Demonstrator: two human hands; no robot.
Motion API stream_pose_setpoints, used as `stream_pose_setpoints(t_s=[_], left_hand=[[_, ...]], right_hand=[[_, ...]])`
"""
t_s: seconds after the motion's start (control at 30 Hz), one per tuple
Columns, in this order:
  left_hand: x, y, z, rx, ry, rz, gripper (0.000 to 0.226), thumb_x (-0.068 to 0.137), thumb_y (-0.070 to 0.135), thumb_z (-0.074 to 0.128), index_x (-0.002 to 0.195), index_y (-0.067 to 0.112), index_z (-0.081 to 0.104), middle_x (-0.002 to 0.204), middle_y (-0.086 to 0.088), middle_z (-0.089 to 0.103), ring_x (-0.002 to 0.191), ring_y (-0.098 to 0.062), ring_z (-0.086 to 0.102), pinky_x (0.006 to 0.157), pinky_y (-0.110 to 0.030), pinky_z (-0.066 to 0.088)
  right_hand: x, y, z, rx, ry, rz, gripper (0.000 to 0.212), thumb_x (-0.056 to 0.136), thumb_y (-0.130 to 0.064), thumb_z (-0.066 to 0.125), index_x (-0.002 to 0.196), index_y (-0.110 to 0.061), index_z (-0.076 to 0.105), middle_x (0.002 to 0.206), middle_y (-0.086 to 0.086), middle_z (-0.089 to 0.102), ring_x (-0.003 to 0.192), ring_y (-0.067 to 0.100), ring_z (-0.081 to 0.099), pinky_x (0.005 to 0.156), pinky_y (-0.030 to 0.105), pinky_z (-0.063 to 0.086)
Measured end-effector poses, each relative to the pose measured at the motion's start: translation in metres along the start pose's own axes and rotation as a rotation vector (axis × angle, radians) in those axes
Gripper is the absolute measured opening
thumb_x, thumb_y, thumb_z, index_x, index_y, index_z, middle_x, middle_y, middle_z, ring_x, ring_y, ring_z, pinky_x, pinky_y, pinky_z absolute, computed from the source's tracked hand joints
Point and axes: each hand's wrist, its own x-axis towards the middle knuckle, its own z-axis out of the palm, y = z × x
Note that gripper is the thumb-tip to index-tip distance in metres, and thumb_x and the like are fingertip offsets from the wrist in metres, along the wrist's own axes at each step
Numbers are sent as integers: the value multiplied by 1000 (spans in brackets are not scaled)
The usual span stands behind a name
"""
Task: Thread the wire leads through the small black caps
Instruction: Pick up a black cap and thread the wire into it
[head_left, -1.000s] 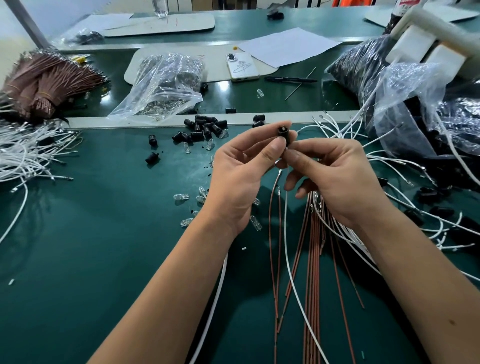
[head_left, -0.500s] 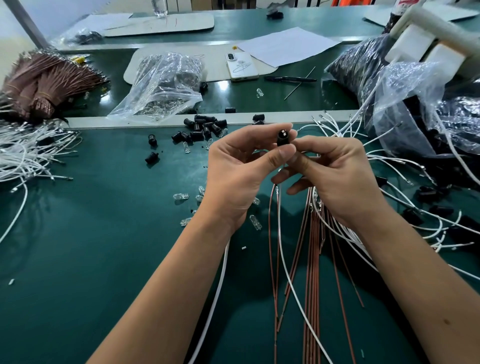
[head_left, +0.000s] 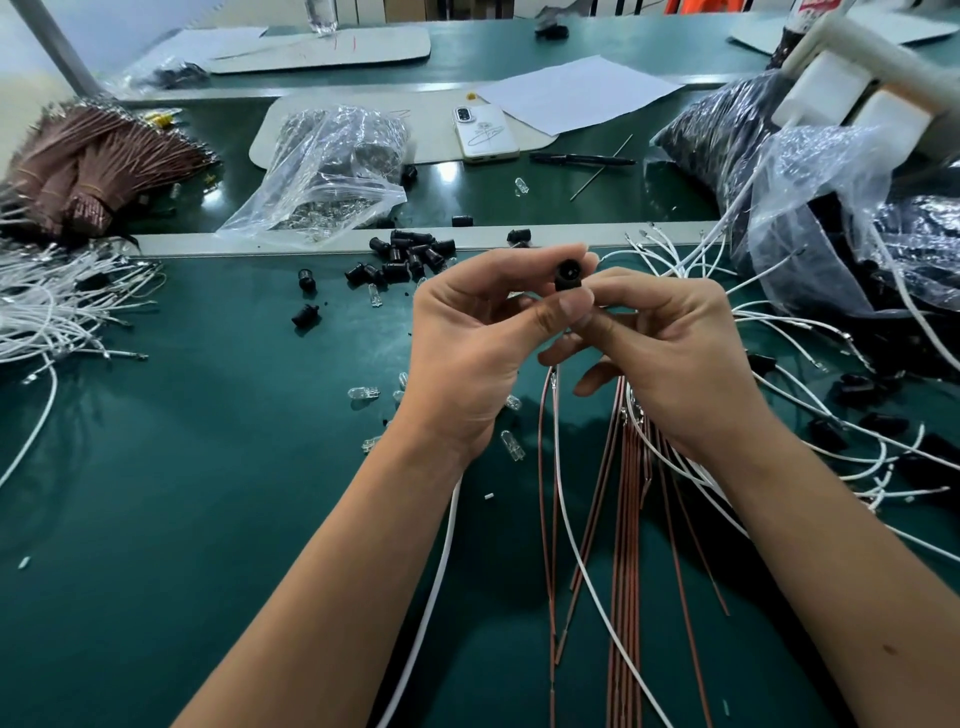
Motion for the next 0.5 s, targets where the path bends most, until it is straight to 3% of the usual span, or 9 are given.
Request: stream_pose_setpoints(t_s=[0.2,0.33,0.4,0.5], left_hand=[[0,-2,1,-35,18,-11,25,75,-2,73,99,1,71,93,-8,77,89,-18,71,83,-31,57],[2,-5,-1,-131,103,-121,23,75,4,72,97,8,74,93,-10,77,88,-15,73,80,-23,55],[2,-6,-2,-178,137,-191,21,73,7,74,93,11,77,94,-10,78,88,-15,73,76,-21,54],[2,-8,-1,-237,154,-268,19,72,9,75,90,13,79,95,-10,78,84,-14,73,72,-21,55]], right_hand=[[1,-1,-3,-126,12,-49,7,94,-6,73,98,-10,78,80,26,66,57,30,68,41,27,48],[-1,1,-2,-186,48,-8,12,93,-4,75,93,-16,77,56,11,63,40,33,54,36,25,41],[-1,0,-2,-181,30,14,12,93,-6,75,90,-18,77,52,10,60,37,35,48,35,25,40],[-1,-1,-3,-156,24,64,10,92,-10,75,87,-18,76,50,8,58,37,26,46,35,23,37]])
